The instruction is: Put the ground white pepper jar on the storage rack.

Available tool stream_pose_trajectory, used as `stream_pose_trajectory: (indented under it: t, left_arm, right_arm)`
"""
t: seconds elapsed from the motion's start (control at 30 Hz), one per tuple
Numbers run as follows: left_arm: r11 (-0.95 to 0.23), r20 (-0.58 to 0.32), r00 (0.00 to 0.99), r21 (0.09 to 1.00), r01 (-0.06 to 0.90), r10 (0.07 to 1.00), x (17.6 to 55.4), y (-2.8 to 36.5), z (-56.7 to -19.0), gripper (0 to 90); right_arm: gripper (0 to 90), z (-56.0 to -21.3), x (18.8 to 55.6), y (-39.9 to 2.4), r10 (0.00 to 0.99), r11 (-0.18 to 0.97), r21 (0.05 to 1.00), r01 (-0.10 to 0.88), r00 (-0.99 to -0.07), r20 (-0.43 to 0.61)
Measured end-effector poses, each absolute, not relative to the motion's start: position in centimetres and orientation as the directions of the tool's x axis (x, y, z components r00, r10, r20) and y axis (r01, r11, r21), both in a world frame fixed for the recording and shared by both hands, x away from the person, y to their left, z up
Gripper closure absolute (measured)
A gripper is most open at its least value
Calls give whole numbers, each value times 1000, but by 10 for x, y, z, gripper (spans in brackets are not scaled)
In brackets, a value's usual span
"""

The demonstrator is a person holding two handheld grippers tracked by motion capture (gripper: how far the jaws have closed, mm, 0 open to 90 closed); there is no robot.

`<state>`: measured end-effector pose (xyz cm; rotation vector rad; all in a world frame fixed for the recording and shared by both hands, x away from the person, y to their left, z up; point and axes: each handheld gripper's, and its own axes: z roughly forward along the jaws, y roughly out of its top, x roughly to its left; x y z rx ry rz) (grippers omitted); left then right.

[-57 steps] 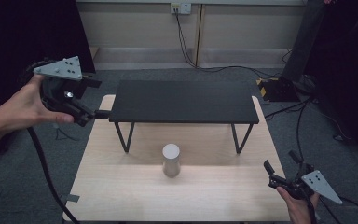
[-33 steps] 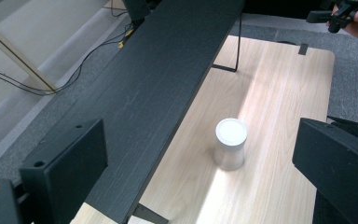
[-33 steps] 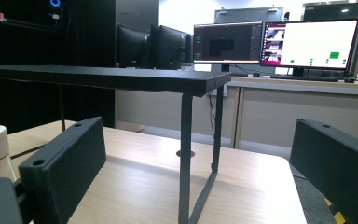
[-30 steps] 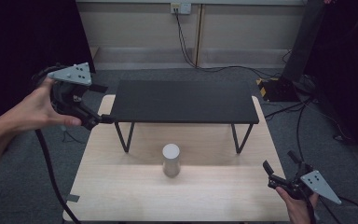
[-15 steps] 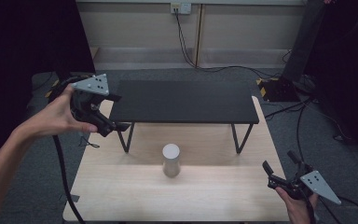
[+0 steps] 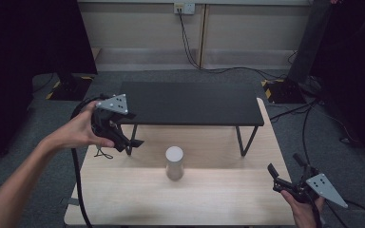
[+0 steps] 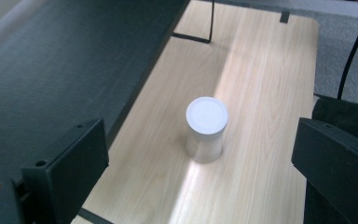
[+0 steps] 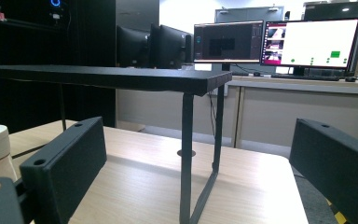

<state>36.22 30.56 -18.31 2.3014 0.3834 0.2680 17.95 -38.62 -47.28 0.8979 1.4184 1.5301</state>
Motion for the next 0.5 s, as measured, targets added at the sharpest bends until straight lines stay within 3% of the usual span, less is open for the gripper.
stream_pose_trajectory:
  t: [0.5]
  left_arm:
    - [-716, 47, 949, 669, 201, 311, 388, 267, -220, 33]
  right_arm:
    - [32, -473, 179, -387, 921, -5, 994, -109, -388, -38]
